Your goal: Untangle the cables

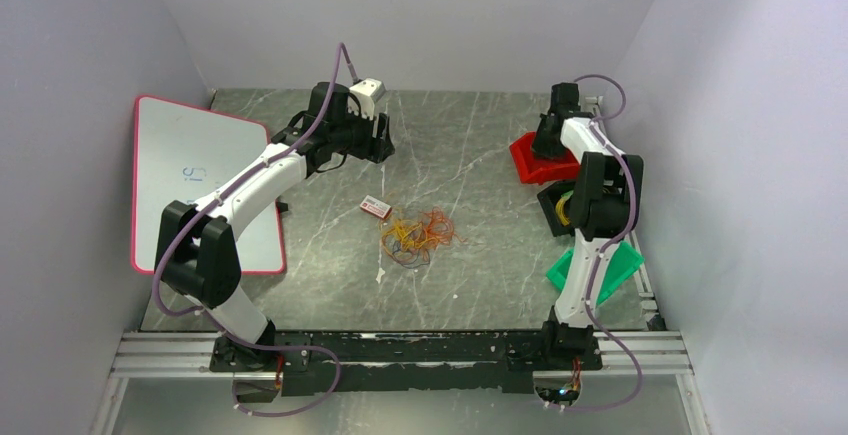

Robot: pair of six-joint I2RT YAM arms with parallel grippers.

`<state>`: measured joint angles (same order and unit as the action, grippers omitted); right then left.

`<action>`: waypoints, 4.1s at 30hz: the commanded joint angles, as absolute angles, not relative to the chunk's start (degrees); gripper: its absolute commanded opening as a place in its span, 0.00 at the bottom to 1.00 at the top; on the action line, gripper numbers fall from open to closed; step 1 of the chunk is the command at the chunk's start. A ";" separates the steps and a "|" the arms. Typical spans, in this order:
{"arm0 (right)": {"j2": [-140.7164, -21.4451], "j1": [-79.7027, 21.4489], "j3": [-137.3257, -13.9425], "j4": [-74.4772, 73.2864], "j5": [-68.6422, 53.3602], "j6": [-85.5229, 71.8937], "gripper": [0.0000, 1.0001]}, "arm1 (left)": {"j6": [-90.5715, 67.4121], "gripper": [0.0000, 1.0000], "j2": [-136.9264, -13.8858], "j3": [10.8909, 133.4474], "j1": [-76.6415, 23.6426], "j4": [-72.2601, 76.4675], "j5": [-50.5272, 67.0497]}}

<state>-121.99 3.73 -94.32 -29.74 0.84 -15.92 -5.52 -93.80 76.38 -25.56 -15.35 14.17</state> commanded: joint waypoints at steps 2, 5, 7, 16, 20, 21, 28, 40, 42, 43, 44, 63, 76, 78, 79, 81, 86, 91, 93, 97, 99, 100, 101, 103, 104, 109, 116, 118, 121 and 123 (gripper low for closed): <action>-117.57 3.60 -90.87 -26.18 4.02 -23.21 0.00 | -4.83 0.67 -94.75 78.49 -25.31 -15.31 14.77; -116.99 3.69 -89.99 -25.51 4.87 -26.00 0.00 | -4.87 0.67 -94.66 78.49 -25.32 -15.31 14.88; -116.81 3.74 -89.69 -25.05 5.31 -27.63 0.00 | -4.83 0.67 -94.57 78.49 -25.31 -15.29 14.87; -118.47 5.10 -90.15 -24.13 5.28 -32.77 0.00 | -4.75 0.68 -94.29 78.49 -25.31 -15.38 14.61; -119.33 6.00 -90.13 -23.29 3.04 -34.49 0.00 | -4.73 0.68 -94.26 78.53 -25.31 -15.38 14.61; -119.68 6.06 -90.35 -23.41 2.69 -34.68 0.00 | -4.68 0.68 -94.28 78.57 -25.31 -15.46 14.59; -121.00 6.20 -90.37 -23.54 2.87 -34.92 0.00 | -4.64 0.68 -94.28 78.57 -25.31 -15.47 14.43; -121.80 6.24 -88.98 -23.20 3.71 -34.02 0.00 | -4.57 0.68 -94.16 78.57 -25.30 -15.67 14.35; -121.90 6.25 -89.05 -23.20 3.74 -33.93 0.01 | -4.51 0.68 -94.14 78.57 -25.31 -15.64 14.24; -121.86 6.24 -89.11 -23.16 3.51 -33.86 0.04 | -4.49 0.68 -94.13 78.57 -25.30 -15.64 14.24; -121.70 6.24 -89.24 -23.03 3.37 -33.77 0.08 | -4.48 0.68 -94.13 78.57 -25.33 -15.64 14.19; -112.51 6.29 -89.63 -23.28 2.98 -31.44 0.46 | -4.55 0.68 -93.83 78.56 -25.31 -15.56 14.13; -96.97 6.09 -79.97 -16.89 2.67 -25.31 0.48 | -5.47 0.68 -92.46 77.44 -25.31 -14.38 14.02; -94.42 5.72 -76.87 -14.94 -3.16 -24.55 0.48 | -6.33 0.68 -91.89 76.89 -25.36 -13.64 13.54; -93.25 5.23 -75.66 -14.71 -5.47 -24.21 0.48 | -6.90 0.68 -91.64 76.67 -25.32 -13.36 13.30; -91.06 3.28 -73.53 -14.72 -8.42 -23.36 0.47 | -8.16 0.68 -90.80 76.30 -25.31 -13.03 12.79; -88.14 -3.47 -69.32 -16.24 -13.06 -21.37 0.47 | -11.65 0.69 -86.42 73.61 -25.31 -11.45 10.25; -88.39 -12.19 -67.78 -17.41 -15.46 -18.65 0.47 | -14.49 0.71 -82.74 73.04 -25.23 -12.73 5.37; -88.32 -15.12 -66.87 -16.12 -16.33 -19.07 0.47 | -15.88 0.72 -81.78 72.95 -25.22 -13.29 3.90; -88.14 -17.82 -65.20 -13.65 -16.54 -20.38 0.47 | -19.37 0.82 -80.39 72.72 -25.14 -14.93 -0.88; -88.26 -18.75 -64.63 -12.52 -17.84 -20.00 0.47 | -19.78 0.91 -78.98 71.15 -25.14 -13.81 -2.72; -88.49 -19.40 -64.63 -12.38 -18.22 -19.55 0.47 | -20.14 0.94 -78.25 70.18 -25.14 -13.26 -3.94; -88.78 -19.94 -64.72 -12.50 -18.08 -18.87 0.47 | -21.80 0.99 -77.66 69.60 -25.07 -13.47 -5.65; -89.86 -21.01 -65.69 -13.43 -18.34 -17.74 0.47 | -24.26 1.00 -76.22 68.39 -24.47 -13.23 -6.59; -90.44 -21.38 -66.10 -13.88 -18.72 -17.22 0.47 | -24.15 1.00 -75.72 67.78 -24.24 -13.11 -6.55; -92.21 -23.60 -68.95 -18.99 -18.65 -15.54 0.47 | -26.32 1.00 -74.56 65.92 -22.70 -13.57 -3.28; -91.99 -27.81 -68.53 -22.94 -18.02 -18.08 0.43 | -25.48 1.00 -71.68 61.64 -22.68 -8.33 -1.34; -90.98 -30.32 -66.78 -21.87 -17.47 -20.16 0.42 | -24.89 1.00 -72.42 62.52 -22.67 -9.43 -1.57; -89.44 -32.50 -63.57 -19.84 -19.12 -21.86 0.41 | -23.14 0.98 -73.78 64.00 -22.68 -11.09 -0.48; -87.41 -34.04 -60.84 -17.84 -19.73 -22.22 0.41 | -22.59 0.97 -73.70 63.76 -22.65 -10.90 0.07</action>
